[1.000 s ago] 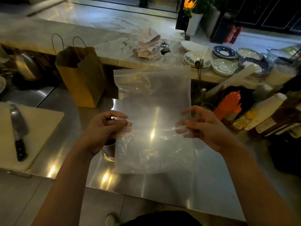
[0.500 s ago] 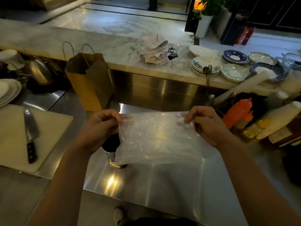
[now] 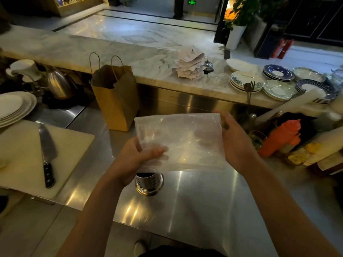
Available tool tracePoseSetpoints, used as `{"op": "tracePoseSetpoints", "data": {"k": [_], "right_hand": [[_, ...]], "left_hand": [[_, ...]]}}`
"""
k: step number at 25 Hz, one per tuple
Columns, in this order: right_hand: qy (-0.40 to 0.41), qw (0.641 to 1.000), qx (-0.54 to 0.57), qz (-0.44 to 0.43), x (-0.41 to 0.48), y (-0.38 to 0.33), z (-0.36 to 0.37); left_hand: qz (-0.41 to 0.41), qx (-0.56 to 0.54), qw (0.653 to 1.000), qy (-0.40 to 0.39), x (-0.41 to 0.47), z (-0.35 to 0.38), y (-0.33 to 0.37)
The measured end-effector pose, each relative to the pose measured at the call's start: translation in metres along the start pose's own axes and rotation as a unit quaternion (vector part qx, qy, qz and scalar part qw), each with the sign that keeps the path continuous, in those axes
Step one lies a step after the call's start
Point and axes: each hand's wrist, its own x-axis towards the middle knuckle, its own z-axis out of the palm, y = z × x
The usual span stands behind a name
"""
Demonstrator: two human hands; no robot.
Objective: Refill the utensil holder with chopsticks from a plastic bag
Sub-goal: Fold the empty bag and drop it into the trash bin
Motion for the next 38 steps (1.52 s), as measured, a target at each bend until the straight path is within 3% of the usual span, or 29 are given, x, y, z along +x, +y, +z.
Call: {"op": "tracePoseSetpoints", "data": {"k": [2, 5, 9, 14, 17, 19, 21, 23, 25, 30, 34, 38], "right_hand": [[-0.04, 0.996, -0.059, 0.057, -0.009, 0.006, 0.007], [-0.066, 0.985, -0.154, 0.039, -0.019, 0.013, 0.019], [-0.022, 0.989, -0.145, -0.016, -0.024, 0.012, 0.023], [-0.017, 0.989, -0.145, -0.025, -0.027, 0.019, 0.02], [-0.025, 0.981, -0.189, -0.044, -0.03, 0.016, 0.017], [-0.056, 0.963, -0.259, -0.05, -0.032, 0.014, 0.016], [-0.104, 0.923, -0.366, -0.067, -0.033, 0.012, 0.021], [-0.132, 0.884, -0.44, -0.083, -0.034, 0.01, 0.03], [-0.151, 0.874, -0.454, -0.088, -0.035, 0.004, 0.036], [-0.167, 0.864, -0.472, -0.056, -0.041, 0.001, 0.035], [-0.144, 0.89, -0.43, -0.049, -0.044, -0.003, 0.034], [0.052, 0.963, -0.259, -0.053, -0.044, 0.005, 0.042]], "left_hand": [[0.013, 0.009, 1.0, 0.006, 0.0, -0.004, 0.004], [0.021, -0.003, 1.0, 0.008, -0.004, -0.004, 0.004], [0.016, -0.059, 0.998, 0.031, -0.008, -0.003, -0.003], [-0.017, -0.08, 0.996, 0.044, -0.012, -0.007, -0.011], [0.018, 0.082, 0.993, 0.081, -0.013, -0.018, -0.007], [0.122, 0.289, 0.943, 0.113, -0.013, -0.021, 0.006], [0.194, 0.405, 0.892, 0.05, -0.013, -0.012, 0.023], [0.161, 0.424, 0.888, -0.082, -0.01, -0.002, 0.031], [0.141, 0.419, 0.884, -0.15, -0.008, 0.002, 0.026], [0.113, 0.3, 0.934, -0.158, -0.015, 0.003, 0.014], [0.099, 0.245, 0.953, -0.145, -0.02, -0.002, 0.012], [0.125, 0.208, 0.967, -0.076, -0.023, -0.004, 0.008]]}}
